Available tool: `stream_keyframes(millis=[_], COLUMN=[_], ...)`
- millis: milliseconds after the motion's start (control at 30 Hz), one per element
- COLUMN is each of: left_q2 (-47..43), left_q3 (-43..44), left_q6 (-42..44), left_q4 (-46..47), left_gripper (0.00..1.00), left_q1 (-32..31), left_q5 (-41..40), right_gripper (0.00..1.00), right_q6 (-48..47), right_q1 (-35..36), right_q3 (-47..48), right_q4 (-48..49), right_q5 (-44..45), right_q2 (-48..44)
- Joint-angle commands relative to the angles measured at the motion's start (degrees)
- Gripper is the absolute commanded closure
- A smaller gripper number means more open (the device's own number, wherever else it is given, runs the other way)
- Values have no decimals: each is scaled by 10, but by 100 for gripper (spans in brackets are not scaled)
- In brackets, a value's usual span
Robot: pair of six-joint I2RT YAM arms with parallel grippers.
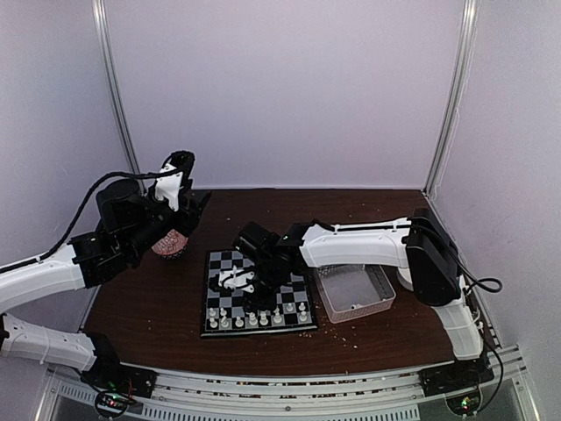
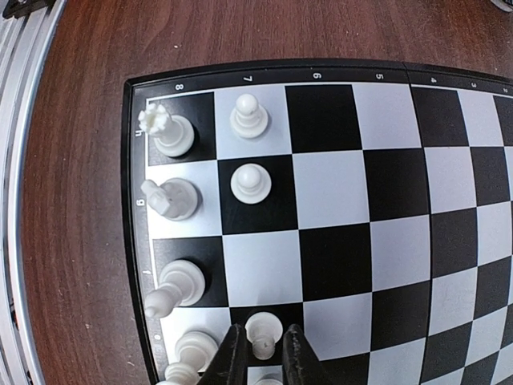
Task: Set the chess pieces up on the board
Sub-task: Place the chess piece on the chessboard, then move the storage box to the corner of the board.
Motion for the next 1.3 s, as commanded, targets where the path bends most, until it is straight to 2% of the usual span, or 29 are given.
stream_keyframes(millis=[0, 167, 333, 433, 567, 700, 800, 900, 1033, 1167, 1267], left_q2=[-3, 7, 32, 57, 115, 165, 182, 196, 201, 195, 189], left_q3=[-4, 2, 38, 81, 153, 195, 204, 209, 193, 176, 163], left_q6=[-7, -12, -51, -94, -156, -174, -177, -184, -198, -207, -209], left_q4=[14, 8, -31, -76, -146, -157, -144, -144, -135, -131, -127], left_gripper=[51, 50, 47, 45, 45, 45, 45, 46, 46, 46, 46], left_q1=[3, 3, 3, 3, 3, 3, 3, 3, 3, 3, 3], left_q5=[10, 11, 2, -6, 27, 73, 97, 115, 123, 123, 119], right_gripper=[84, 80, 74, 72, 70, 66, 61, 59, 56, 58, 67], right_q6=[2, 3, -1, 2, 1, -89, -153, -179, -183, -188, -192], right_q1=[2, -10, -38, -68, -134, -197, -228, -233, -231, -231, -230], right_q3=[0, 13, 0, -50, -155, -252, -320, -386, -416, -410, -405], right_q4=[-4, -19, -48, -60, -75, -161, -207, -189, -157, -150, -149], right_q5=[11, 18, 10, 9, 3, 3, 30, 66, 67, 47, 44], right_q2=[-18, -59, -140, -207, -300, -360, -377, -386, -378, -355, -333])
